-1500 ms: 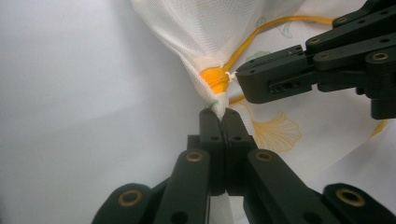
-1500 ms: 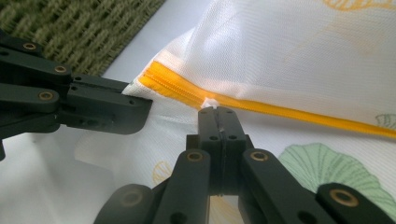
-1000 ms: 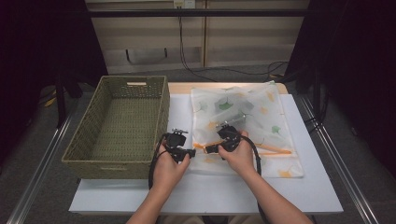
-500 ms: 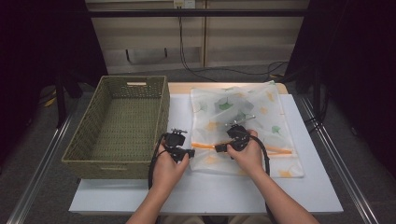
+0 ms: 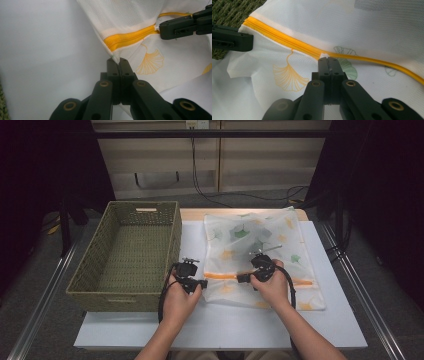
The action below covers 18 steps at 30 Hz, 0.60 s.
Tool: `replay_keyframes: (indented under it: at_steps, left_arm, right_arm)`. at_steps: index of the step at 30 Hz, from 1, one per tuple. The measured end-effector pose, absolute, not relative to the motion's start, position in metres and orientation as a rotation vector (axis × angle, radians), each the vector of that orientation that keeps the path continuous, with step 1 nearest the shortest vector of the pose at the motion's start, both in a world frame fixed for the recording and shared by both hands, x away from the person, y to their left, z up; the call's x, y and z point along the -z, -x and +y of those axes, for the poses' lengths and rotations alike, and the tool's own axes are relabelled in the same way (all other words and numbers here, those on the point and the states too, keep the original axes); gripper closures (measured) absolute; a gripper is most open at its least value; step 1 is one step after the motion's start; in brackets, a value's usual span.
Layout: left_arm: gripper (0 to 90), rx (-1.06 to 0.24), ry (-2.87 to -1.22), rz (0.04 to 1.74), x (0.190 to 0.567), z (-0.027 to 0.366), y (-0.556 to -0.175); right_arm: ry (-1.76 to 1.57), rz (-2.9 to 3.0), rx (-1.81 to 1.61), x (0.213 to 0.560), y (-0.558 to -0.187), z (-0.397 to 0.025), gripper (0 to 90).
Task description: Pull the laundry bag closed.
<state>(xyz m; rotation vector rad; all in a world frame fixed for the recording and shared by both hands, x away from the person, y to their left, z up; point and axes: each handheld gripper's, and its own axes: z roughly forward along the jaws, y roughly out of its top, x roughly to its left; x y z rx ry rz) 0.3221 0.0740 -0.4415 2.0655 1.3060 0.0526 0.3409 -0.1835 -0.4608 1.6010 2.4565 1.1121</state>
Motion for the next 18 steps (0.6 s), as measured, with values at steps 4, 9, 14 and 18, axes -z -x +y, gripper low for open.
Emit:
replay_keyframes:
  at_steps: [4,9,14,18]
  left_arm:
    - [89.9,-0.051,-2.067,1.307,0.440,0.075,-0.322]
    - [89.9,-0.049,-2.063,1.314,0.440,0.076,-0.323]
    - [89.9,-0.052,-2.059,1.320,0.440,0.076,-0.323]
    - [89.9,-0.041,-2.056,1.320,0.440,0.076,-0.323]
  right_arm:
    - [-1.593,2.459,-1.115,0.459,-0.340,-0.186,90.0]
    - [-1.635,2.443,-1.144,0.461,-0.341,-0.197,90.0]
    - [-1.631,2.438,-1.108,0.460,-0.339,-0.202,90.0]
    - [-1.640,2.425,-1.116,0.461,-0.339,-0.209,90.0]
